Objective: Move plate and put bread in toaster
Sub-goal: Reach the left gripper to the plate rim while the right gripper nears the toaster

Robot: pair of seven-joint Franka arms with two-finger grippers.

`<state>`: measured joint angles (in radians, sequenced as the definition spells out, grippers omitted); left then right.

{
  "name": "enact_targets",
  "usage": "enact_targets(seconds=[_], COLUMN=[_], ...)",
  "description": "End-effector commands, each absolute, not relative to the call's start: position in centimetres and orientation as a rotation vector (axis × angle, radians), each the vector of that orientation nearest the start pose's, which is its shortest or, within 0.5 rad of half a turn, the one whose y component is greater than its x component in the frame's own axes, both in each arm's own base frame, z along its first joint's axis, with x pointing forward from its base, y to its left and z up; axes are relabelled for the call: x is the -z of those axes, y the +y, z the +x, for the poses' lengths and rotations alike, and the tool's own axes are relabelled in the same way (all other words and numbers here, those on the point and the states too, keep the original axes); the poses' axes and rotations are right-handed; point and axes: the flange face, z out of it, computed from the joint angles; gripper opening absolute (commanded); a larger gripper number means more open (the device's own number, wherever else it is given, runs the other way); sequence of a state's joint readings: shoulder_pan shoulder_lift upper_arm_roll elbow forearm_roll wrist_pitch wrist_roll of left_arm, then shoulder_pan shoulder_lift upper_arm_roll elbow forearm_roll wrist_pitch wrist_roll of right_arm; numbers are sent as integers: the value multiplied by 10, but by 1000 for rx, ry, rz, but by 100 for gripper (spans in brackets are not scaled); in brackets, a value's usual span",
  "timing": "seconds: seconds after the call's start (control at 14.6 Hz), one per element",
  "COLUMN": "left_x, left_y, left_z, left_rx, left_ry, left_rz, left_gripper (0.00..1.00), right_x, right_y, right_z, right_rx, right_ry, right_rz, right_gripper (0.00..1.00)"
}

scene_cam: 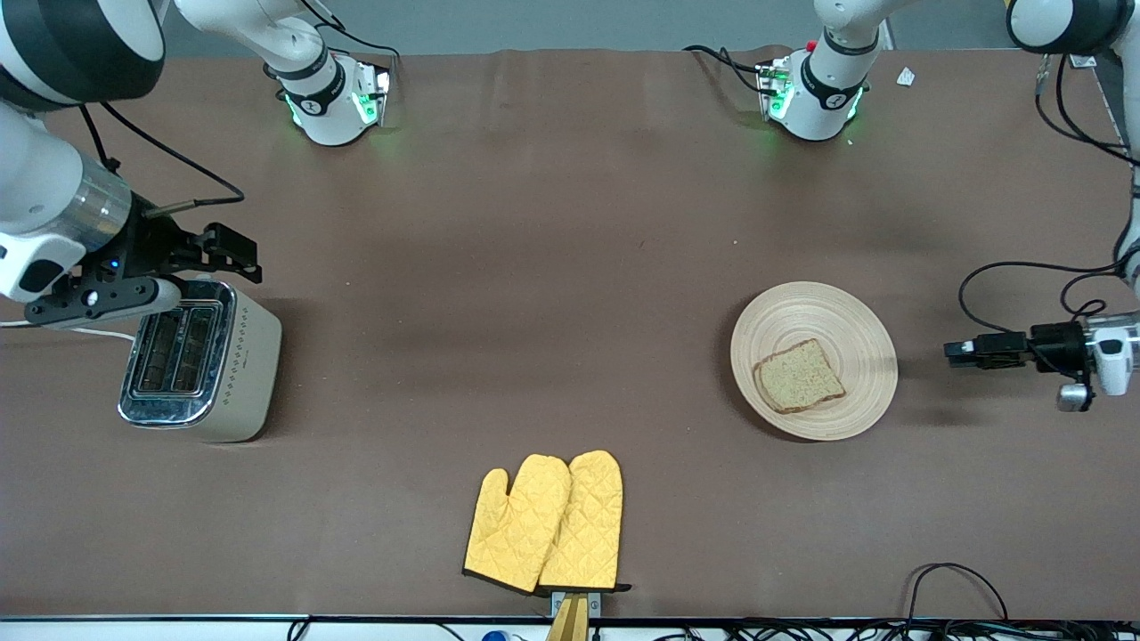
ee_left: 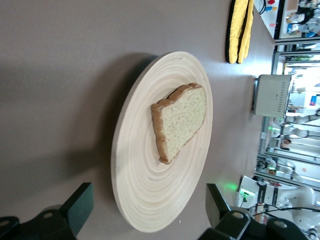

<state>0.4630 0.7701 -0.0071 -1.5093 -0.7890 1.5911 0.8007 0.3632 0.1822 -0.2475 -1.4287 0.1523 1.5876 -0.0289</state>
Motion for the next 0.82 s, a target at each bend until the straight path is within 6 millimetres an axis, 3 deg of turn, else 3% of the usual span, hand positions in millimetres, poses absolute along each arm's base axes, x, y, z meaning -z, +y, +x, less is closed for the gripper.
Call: enact_targets(seconds=[0.0, 0.14, 0.34, 0.48, 0.76], left_x=[-183, -165, -147, -140, -131], left_y=[214, 204, 192, 190, 178], left_z=[615, 615, 615, 615, 618], left_rx=[80, 103, 123, 124, 142], left_ry=[-60, -72, -78, -73, -80], left_rz=[2110, 2093, 2078, 2083, 2086], left_gripper=[70, 57, 50, 49, 29], right_x=[-589, -587, -587, -588, -589], right_y=[110, 111, 111, 111, 113], right_z=[604, 604, 603, 604, 605], right_rx=[-9, -29, -32, -24, -14], right_ry=[-190, -174, -160, -156, -152], right_rz=[-2998, -2991, -2991, -2992, -2970], right_gripper=[100, 100, 100, 100, 100])
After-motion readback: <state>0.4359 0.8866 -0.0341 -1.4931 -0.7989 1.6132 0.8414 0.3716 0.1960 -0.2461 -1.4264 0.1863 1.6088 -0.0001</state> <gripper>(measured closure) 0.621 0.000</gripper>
